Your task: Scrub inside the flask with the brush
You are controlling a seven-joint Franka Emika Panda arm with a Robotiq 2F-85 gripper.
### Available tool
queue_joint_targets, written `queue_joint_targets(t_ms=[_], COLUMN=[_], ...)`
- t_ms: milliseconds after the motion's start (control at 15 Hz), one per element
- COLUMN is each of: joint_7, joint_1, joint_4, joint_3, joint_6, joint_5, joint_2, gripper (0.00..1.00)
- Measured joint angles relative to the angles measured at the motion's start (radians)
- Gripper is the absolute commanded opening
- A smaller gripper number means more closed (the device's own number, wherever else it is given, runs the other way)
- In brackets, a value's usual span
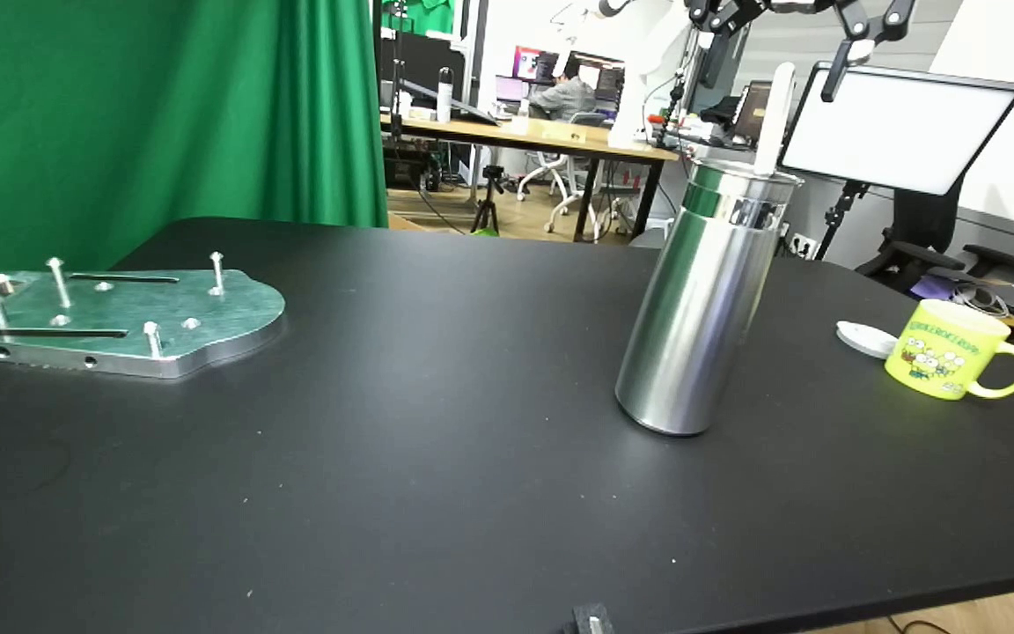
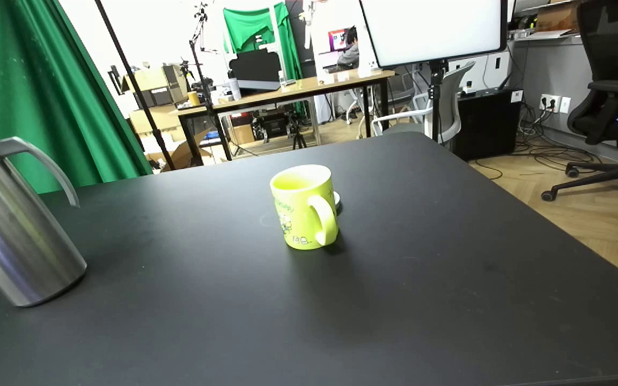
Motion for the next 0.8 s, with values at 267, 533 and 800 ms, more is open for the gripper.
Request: queue_joint_targets(t_ms=[267,533,800], joint_7=[0.0,0.0,0.001], joint_1=[-0.001,-0.001,-0.002], joint_4=[0.0,0.0,0.001], joint_3=[0.0,0.0,0.0], joint_6=[0.0,0.0,0.001], joint_5=[0.0,0.0,-0.003], joint_2=[0.012,0.021,0.023], gripper=[0.68,0.39,0.11])
